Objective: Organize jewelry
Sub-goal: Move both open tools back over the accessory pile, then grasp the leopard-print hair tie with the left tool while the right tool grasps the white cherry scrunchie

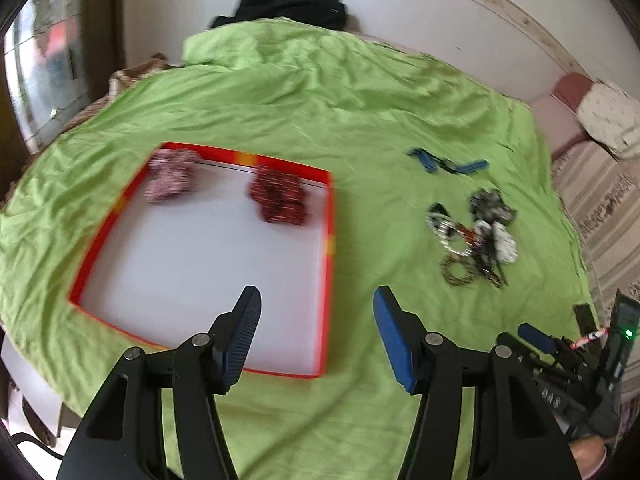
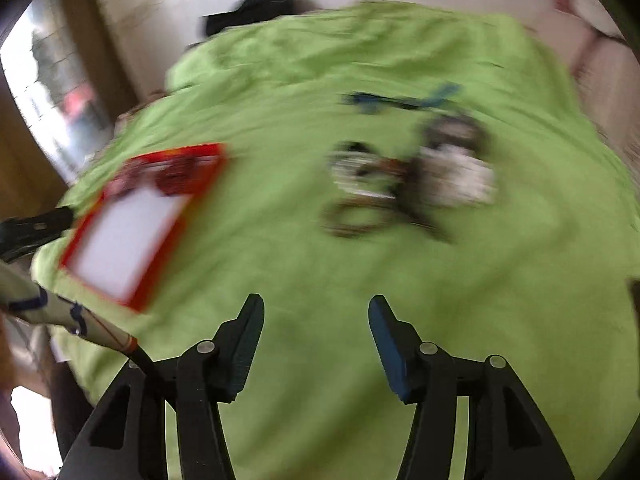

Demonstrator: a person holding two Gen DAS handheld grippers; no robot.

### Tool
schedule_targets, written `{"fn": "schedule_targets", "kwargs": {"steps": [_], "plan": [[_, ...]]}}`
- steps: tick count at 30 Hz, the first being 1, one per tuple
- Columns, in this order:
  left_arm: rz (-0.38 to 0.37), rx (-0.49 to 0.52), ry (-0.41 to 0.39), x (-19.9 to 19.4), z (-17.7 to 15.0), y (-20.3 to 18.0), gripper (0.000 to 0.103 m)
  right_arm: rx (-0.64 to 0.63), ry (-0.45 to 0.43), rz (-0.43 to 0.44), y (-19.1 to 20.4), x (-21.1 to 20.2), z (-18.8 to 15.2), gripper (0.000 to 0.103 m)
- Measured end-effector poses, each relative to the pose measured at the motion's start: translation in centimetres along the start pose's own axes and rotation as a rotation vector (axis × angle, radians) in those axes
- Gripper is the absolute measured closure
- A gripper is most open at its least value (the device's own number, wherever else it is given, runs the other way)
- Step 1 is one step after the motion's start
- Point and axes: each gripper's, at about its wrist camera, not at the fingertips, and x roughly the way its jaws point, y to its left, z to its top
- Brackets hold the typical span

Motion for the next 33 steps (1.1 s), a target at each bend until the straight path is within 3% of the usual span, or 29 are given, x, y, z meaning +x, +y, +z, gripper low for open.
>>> {"fn": "schedule_targets", "kwargs": {"steps": [5, 11, 20, 25, 26, 29, 33], "plan": [[-0.043, 0.064, 0.055, 2.3, -0.2, -4.9, 0.043, 0.134, -0.003, -0.087, -8.1, -1.5, -1.1, 0.044], [-0.132, 0.107, 0.169, 6.4, -0.5, -9.9, 0.043, 0.182, -0.031, -0.106, -12.6, -1.9, -0.9, 0.044], [-0.19, 0.219, 0.182, 11.3, 1.7, -16.3, 0.043, 0.172, -0.045, -0.056, -13.7, 2.3, 2.9, 0.044], [-0.19, 0.16, 0.2, 15.3, 3.4, -15.0, 0.045, 0.181, -0.044, -0.028, -14.2, 4.6, 5.4, 0.044], [-0.193, 0.159, 0.208, 16.0, 3.4, -14.8, 0.051, 0.182, -0.044, -0.022, -14.3, 5.0, 5.8, 0.044], [-0.224, 0.171, 0.241, 17.9, 3.2, -14.6, 0.06, 0.192, -0.044, -0.002, -14.6, 6.3, 6.7, 0.044], [-0.28, 0.205, 0.269, 19.6, 2.4, -15.7, 0.061, 0.227, -0.038, 0.02, -15.0, 8.0, 7.8, 0.044]]}}
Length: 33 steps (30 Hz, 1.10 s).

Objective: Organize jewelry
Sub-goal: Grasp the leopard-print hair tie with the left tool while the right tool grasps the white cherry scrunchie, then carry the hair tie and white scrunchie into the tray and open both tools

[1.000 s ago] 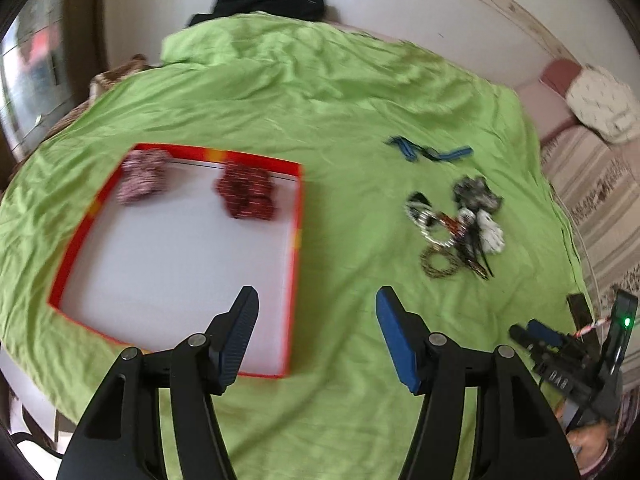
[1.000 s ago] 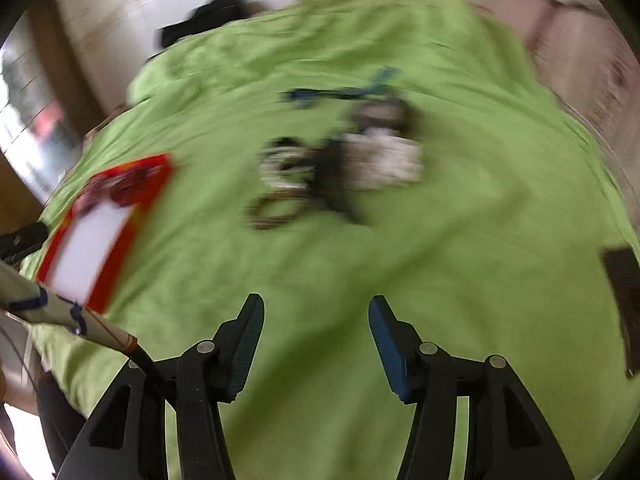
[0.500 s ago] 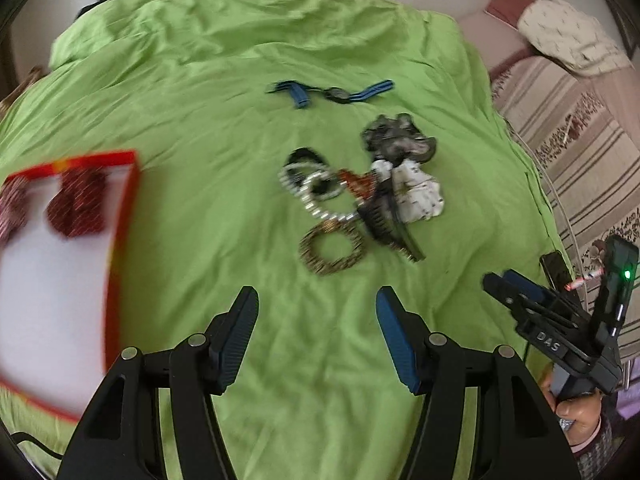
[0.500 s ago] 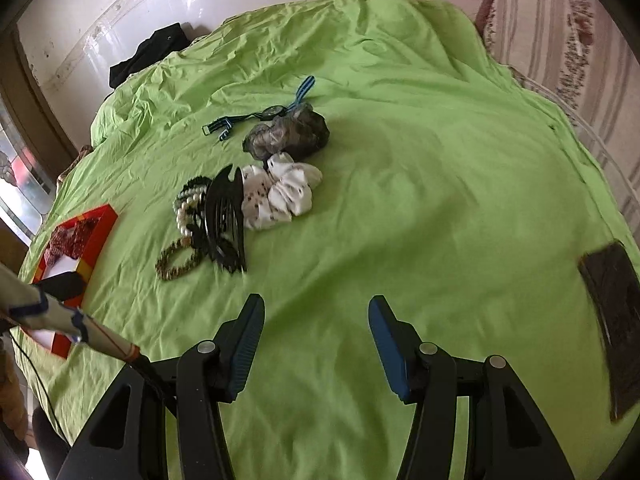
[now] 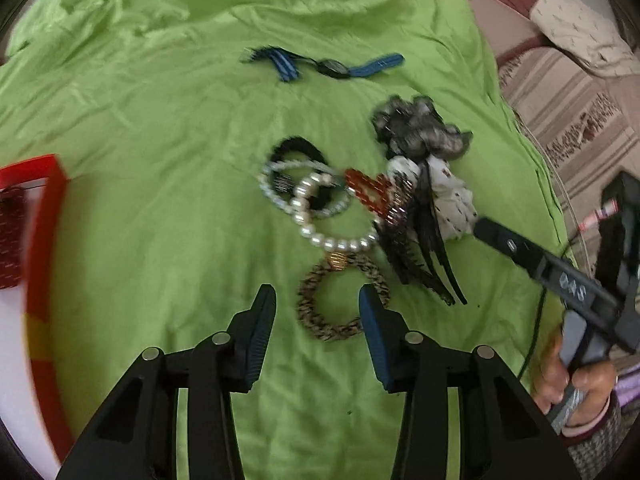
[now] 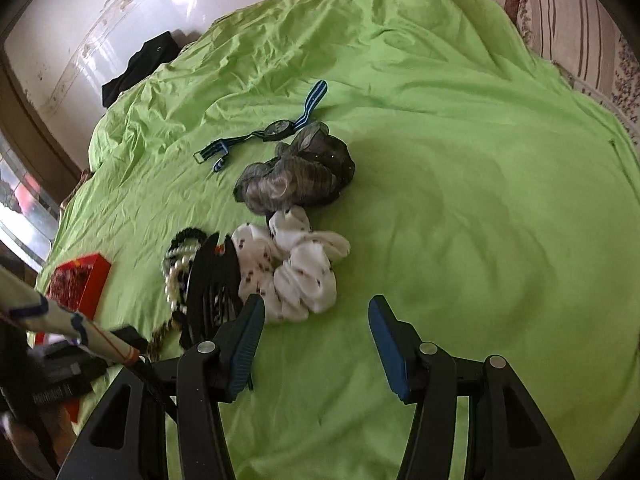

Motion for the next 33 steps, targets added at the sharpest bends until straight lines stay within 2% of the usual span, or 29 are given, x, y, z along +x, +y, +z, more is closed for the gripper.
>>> {"fn": "schedule_targets", "kwargs": {"steps": [7, 8, 10, 11, 12, 17, 25, 33], "plan": [[-0.011, 0.019, 0.022, 2.4, 0.0, -0.9, 0.061, 0.03, 0.027, 0.011, 0.2, 2.6, 0.8, 0.047], [-0.018, 0.013, 0.019, 2.4, 0.0, -0.8, 0.062, 0.036, 0.028, 0.013, 0.2, 2.8, 0.8, 0.051], [-0.029, -0.003, 0.027, 2.4, 0.0, -0.7, 0.084, 0.05, 0.035, 0.013, 0.2, 3.3, 1.0, 0.067], [-0.04, -0.012, 0.043, 2.5, -0.1, -0.5, 0.099, 0.057, 0.043, 0.017, 0.2, 3.5, 1.0, 0.085], [-0.048, -0.023, 0.051, 2.5, -0.1, -0.5, 0.099, 0.069, 0.052, 0.023, 0.1, 3.6, 1.0, 0.088], [-0.049, -0.003, 0.001, -0.6, -1.0, -1.4, 0.099, 0.084, 0.01, 0.016, 0.1, 1.1, 0.6, 0.092], [-0.09, -0.003, -0.096, -8.5, -2.5, -2.1, 0.099, 0.056, -0.096, -0.02, 0.9, -6.8, 0.0, 0.092], [-0.034, -0.015, -0.197, -15.0, -5.4, -0.3, 0.099, 0.008, -0.121, -0.003, 4.3, -11.8, -1.8, 0.092]]}}
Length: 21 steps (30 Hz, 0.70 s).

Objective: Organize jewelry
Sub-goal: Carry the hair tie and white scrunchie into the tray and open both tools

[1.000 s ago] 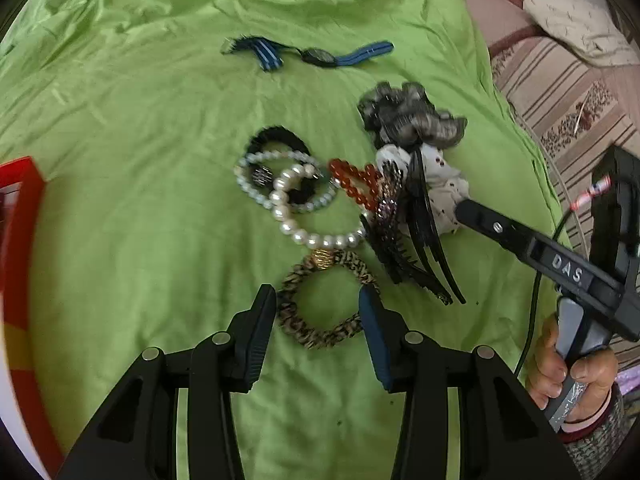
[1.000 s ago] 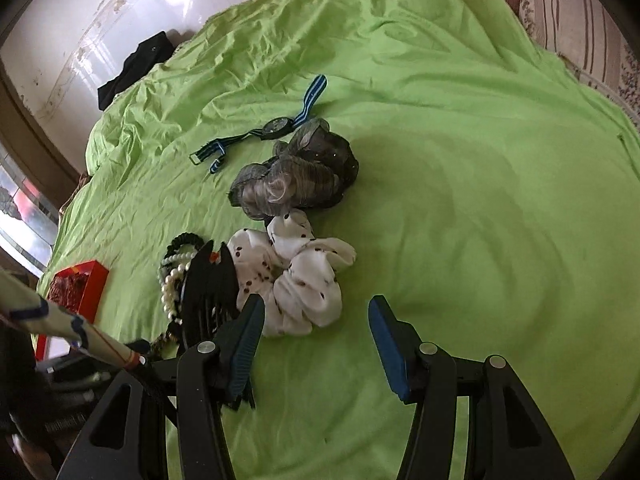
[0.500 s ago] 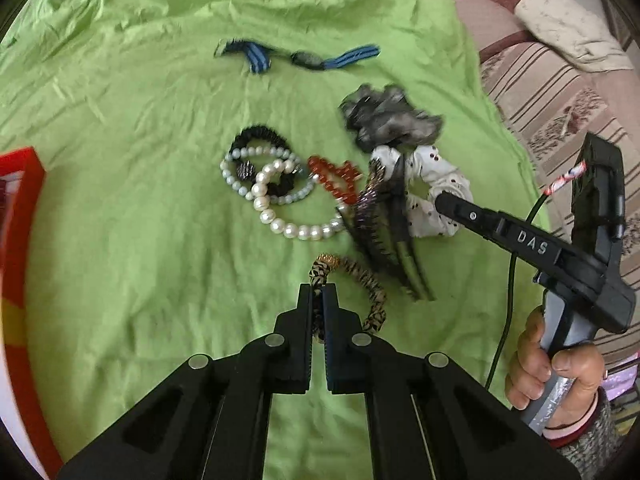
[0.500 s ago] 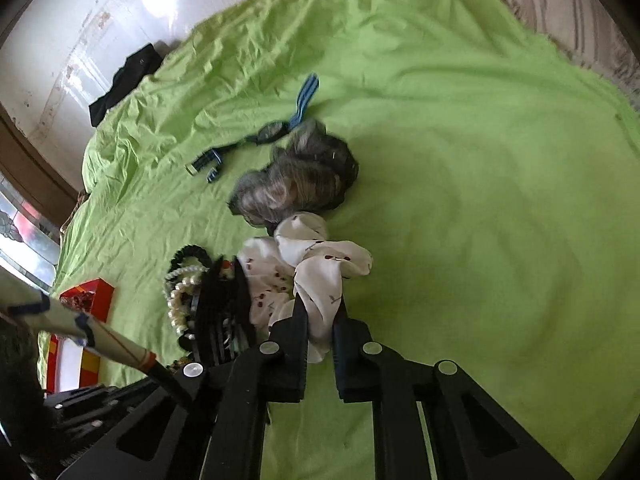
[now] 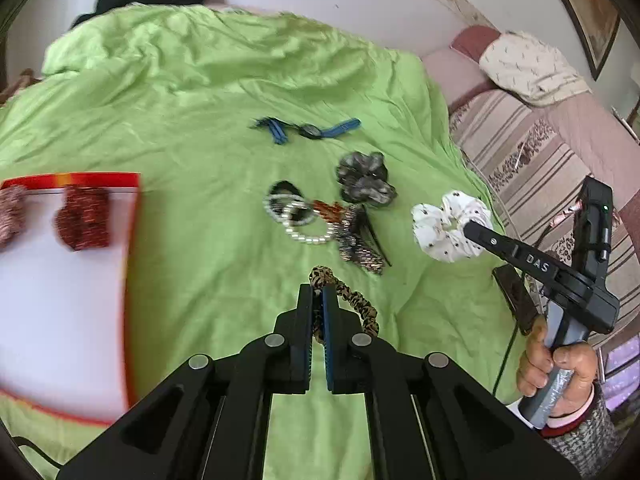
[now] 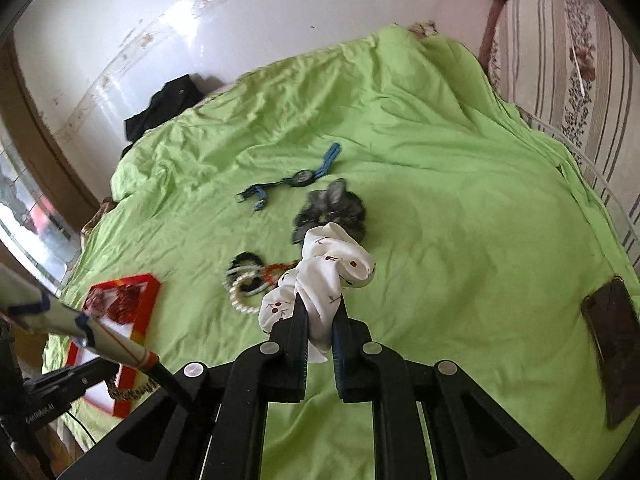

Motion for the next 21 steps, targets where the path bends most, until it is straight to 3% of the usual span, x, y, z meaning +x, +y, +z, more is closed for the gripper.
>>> {"fn": "schedule_targets", "kwargs": {"steps": [6, 11, 21], "plan": [[0.082, -0.045, -0.057, -4.6, -1.8, 4.1, 0.099, -0.084, 0.024, 0.046, 5.1, -1.1, -1.7, 0.092], [0.165, -0.12, -0.088, -7.7, -2.8, 9.7, 0.099, -0.167, 0.054, 0.09, 9.9, -0.6, -3.1, 0.092], [0.286, -0.299, -0.11, -10.5, -4.0, 20.7, 0.099, -0.304, 0.156, 0.197, 20.1, 3.9, -5.9, 0.092]]}}
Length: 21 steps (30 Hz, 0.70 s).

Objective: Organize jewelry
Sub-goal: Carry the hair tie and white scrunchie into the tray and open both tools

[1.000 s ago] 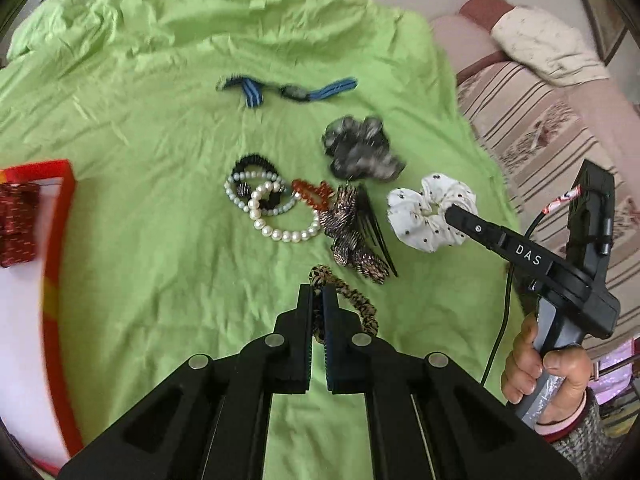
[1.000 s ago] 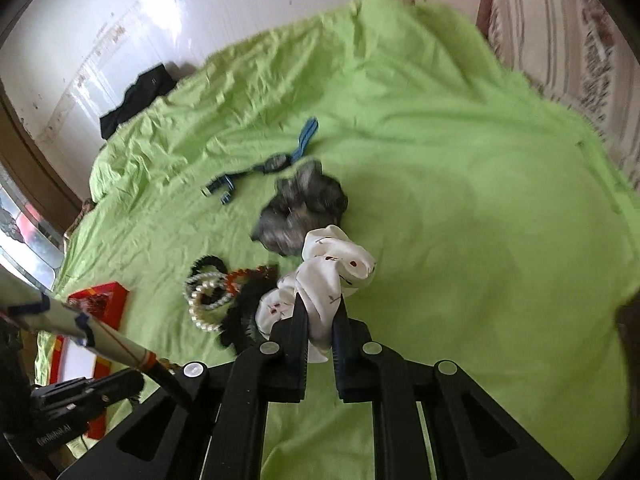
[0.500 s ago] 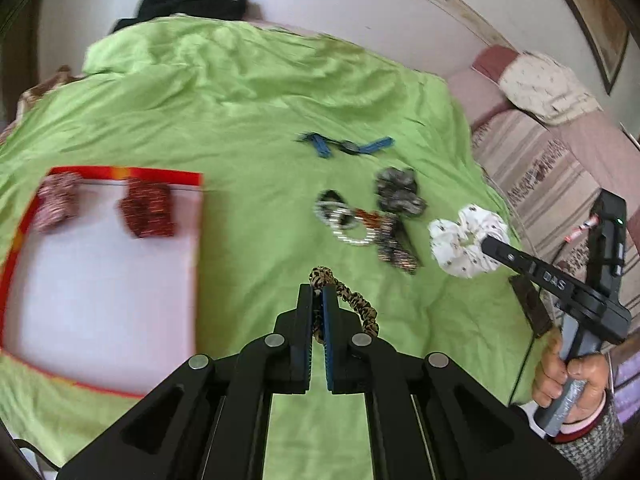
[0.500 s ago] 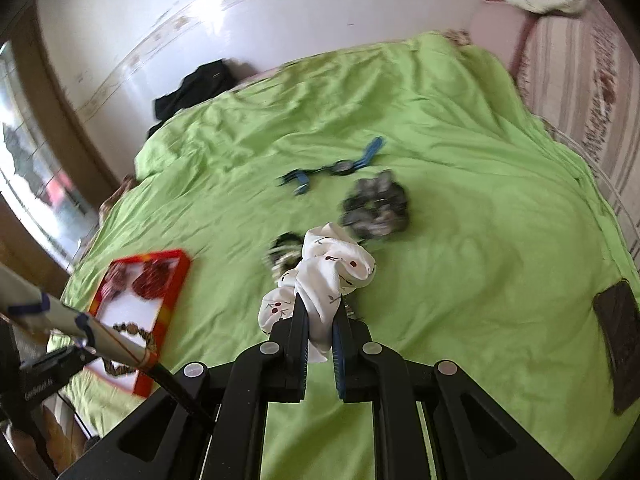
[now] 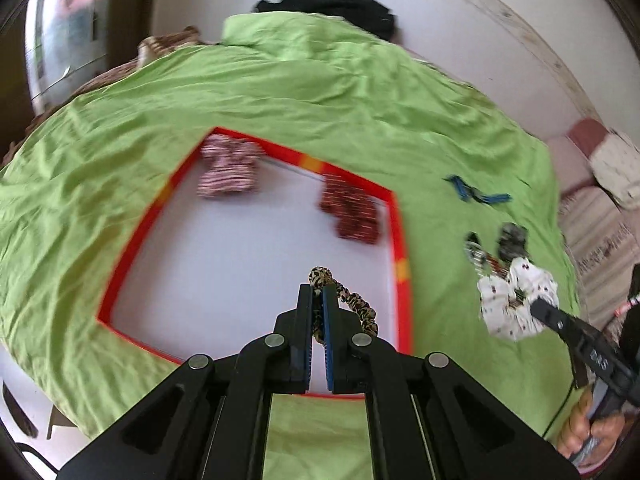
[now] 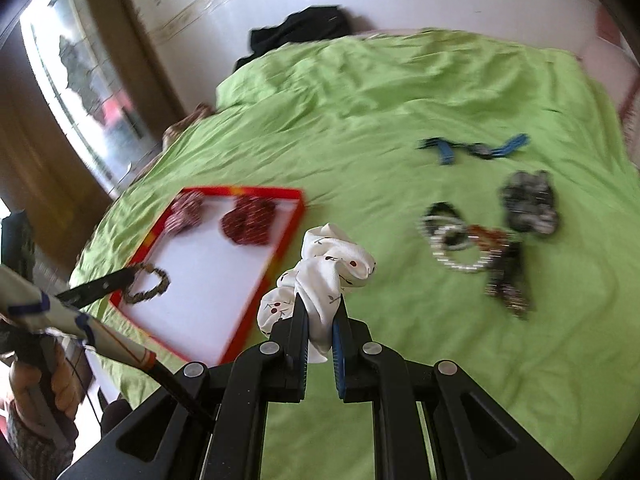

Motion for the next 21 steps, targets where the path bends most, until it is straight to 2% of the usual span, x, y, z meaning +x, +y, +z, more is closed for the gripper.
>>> {"fn": "schedule_targets", "kwargs": {"steps": [6, 10, 14, 21], "plan": [[0.065, -0.032, 0.009, 2.1, 1.8, 3.7, 0.099, -0.057, 0.057, 0.078, 4.9, 4.2, 0.6, 0.092], [0.11, -0.031, 0.017, 4.1, 3.5, 5.6, 0.099, -0.102, 0.093, 0.092, 7.5, 7.4, 1.1, 0.092], [0.144, -0.026, 0.041, 5.9, 4.4, 6.9, 0.099, -0.118, 0.136, 0.101, 9.0, 10.6, 1.2, 0.092], [0.186, -0.025, 0.066, 7.9, 4.4, 8.4, 0.098, -0.124, 0.188, 0.105, 9.7, 13.9, 0.8, 0.092]]}}
